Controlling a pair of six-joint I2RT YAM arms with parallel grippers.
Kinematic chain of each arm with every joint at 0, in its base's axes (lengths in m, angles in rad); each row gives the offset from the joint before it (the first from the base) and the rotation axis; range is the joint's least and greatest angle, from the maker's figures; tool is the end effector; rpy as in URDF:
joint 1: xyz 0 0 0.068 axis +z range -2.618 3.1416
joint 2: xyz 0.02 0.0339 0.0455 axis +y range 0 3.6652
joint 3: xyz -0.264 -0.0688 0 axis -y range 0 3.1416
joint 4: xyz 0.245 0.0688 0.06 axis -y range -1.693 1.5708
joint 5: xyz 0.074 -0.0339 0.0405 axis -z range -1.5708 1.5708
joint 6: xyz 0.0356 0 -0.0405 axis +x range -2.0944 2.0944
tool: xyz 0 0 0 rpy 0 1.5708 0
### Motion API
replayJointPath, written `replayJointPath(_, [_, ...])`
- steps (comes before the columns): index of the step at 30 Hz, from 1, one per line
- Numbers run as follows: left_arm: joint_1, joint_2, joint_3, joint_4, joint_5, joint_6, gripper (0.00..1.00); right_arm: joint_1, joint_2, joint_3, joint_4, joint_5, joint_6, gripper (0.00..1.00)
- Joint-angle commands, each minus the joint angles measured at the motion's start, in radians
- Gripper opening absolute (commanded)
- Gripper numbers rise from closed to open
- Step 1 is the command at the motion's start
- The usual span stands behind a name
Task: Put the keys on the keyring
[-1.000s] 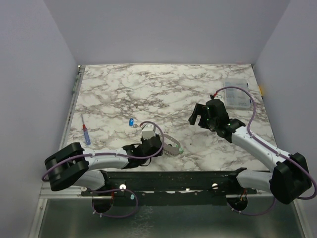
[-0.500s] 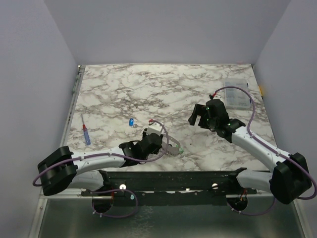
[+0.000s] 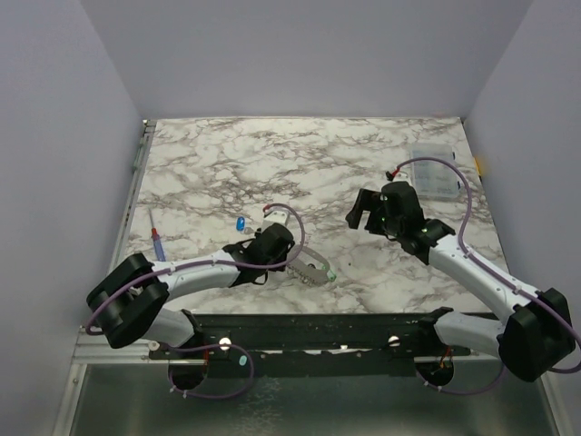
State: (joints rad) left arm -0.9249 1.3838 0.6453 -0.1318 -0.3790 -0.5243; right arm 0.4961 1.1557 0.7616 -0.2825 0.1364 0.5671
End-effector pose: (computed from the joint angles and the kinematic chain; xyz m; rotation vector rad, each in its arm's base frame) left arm 0.1679 -0.2009 0.1705 0.3084 2.3529 -0.2332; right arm 0.2204 0.1138 0.2480 0.1550 2.2686 0.4186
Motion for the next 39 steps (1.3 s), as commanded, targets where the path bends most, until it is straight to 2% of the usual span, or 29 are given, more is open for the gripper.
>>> replayJointPath(1, [0.045,-0.038,-0.058,0.077,0.158,-0.038,0.43,0.001,-0.024,-0.015,-0.004,-0.014,-0.018,0.94])
replayJointPath(6, [0.062,-0.088,-0.124,0.167,0.256,-0.061,0.42,0.001,-0.015,-0.013,0.002,-0.02,-0.018,0.94])
replayJointPath(12, [0.062,-0.164,-0.141,0.168,0.243,-0.051,0.44,0.001,0.004,-0.007,0.011,-0.034,-0.018,0.94])
replayJointPath(20, [0.063,-0.22,-0.103,0.049,0.215,-0.083,0.4,0.001,0.017,0.0,0.009,-0.039,-0.015,0.94])
replayJointPath(25, [0.048,-0.203,-0.119,0.013,0.273,-0.171,0.4,0.001,0.027,0.0,0.013,-0.036,-0.015,0.94])
replayJointPath(31, [0.013,-0.225,-0.148,0.0,0.238,-0.264,0.4,0.001,0.036,0.001,0.017,-0.045,-0.014,0.94])
replayJointPath(39, [-0.023,-0.149,-0.168,0.062,0.205,-0.312,0.37,0.002,0.037,0.001,0.019,-0.047,-0.015,0.94])
